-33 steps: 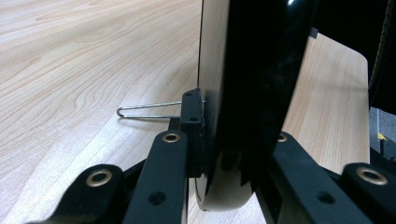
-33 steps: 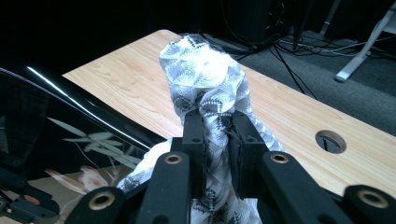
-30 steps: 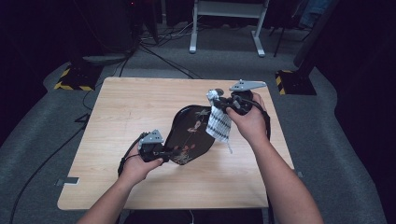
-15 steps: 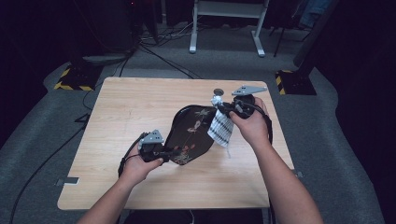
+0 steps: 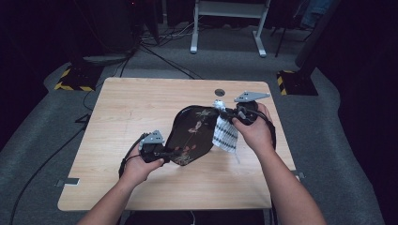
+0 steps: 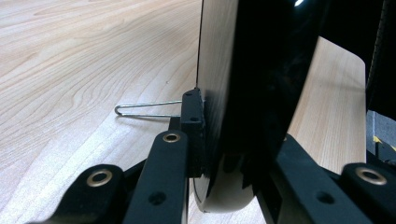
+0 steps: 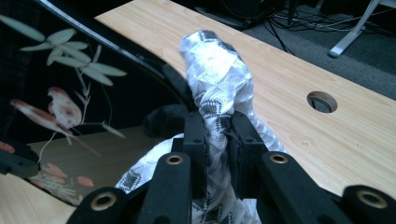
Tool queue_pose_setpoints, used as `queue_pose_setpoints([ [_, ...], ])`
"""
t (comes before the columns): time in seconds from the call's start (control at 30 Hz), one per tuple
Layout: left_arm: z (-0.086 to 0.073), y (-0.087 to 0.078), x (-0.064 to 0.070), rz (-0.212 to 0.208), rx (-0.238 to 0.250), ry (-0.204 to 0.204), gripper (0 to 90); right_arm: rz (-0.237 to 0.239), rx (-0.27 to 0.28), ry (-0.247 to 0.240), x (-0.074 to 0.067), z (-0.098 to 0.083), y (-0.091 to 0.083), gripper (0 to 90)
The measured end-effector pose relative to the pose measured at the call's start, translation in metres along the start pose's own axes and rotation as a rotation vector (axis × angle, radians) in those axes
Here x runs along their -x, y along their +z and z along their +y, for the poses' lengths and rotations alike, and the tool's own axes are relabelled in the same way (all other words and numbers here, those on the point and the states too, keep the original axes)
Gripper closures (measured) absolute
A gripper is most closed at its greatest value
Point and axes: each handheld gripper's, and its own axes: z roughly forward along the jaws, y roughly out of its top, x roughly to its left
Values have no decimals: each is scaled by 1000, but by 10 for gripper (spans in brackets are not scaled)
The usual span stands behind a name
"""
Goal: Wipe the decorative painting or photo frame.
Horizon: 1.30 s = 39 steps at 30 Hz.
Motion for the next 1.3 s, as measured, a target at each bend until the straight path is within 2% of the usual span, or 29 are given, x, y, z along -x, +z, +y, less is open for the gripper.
queue_pose_setpoints([
  [0.5,0,0,1,2,-2,12,795,19,-32,-2,-6,-16,2,797],
  [0.8,0,0,1,0,-3,27,797,34,-77,-2,-10,-27,14,796],
  [1.3,0,1,1,-5,-4,26,794,35,-148,-20,-17,-45,28,793],
])
